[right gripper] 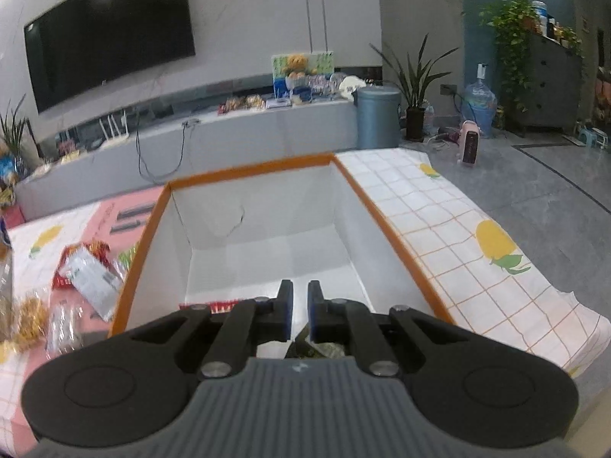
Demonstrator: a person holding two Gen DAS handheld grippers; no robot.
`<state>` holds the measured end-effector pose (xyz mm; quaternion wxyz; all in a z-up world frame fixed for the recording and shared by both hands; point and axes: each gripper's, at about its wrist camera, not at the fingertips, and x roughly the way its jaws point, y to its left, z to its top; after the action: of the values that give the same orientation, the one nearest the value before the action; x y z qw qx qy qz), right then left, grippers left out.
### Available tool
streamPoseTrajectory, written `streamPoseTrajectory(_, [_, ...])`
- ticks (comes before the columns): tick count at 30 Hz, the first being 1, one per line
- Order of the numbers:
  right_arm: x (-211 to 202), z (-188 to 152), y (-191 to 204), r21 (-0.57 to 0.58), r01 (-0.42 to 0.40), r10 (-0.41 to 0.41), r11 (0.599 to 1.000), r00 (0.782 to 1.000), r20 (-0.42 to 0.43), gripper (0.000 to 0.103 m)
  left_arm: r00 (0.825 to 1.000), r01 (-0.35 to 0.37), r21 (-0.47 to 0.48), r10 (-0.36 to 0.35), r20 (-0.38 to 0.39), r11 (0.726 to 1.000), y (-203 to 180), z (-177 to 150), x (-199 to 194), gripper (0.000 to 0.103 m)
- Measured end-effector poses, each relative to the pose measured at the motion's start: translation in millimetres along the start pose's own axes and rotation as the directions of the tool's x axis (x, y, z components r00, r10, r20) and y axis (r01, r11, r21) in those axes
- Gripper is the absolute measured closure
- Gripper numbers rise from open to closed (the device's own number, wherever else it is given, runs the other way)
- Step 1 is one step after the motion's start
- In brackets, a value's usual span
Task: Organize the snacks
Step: 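Open the right tool to drop the chocolate packet into the box, then carry the potato-stick bag over the box and open the left tool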
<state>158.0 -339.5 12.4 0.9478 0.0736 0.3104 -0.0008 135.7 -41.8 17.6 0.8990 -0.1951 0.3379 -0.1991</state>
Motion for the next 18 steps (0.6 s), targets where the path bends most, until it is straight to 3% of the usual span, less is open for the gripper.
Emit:
streamPoseTrajectory(3, [-9.5, 3.7, -13.5, 0.065, -0.025, 0.023, 0.998, 0.999, 0.032, 0.098, 1.0, 0.004, 0.05, -0.002, -0.025, 0.999, -20.4, 1.1, 14.0, 0.053])
streamPoseTrajectory(6, [-13.5, 6.7, -29.2, 0.129, 0.001, -0.007, 0.992, 0.999, 0.046, 0.098, 0.997, 0.006, 0.042, -0.003, -0.083, 0.999, -35.8, 2.3, 36.8, 0.053])
streamPoseTrajectory(13, [-19.2, 12.5, -52.1, 0.189, 0.024, -0.039, 0.982, 0.996, 0.075, 0.096, 0.984, 0.026, 0.073, -0.013, -0.176, 0.997, -77.5, 6.4, 99.3, 0.053])
streamPoseTrajectory(18, [-21.1, 12.9, -60.9, 0.215, 0.058, -0.076, 0.975, 0.994, 0.073, 0.096, 0.973, 0.021, 0.045, -0.01, -0.232, 0.999, -91.9, -1.5, 136.7, 0.053])
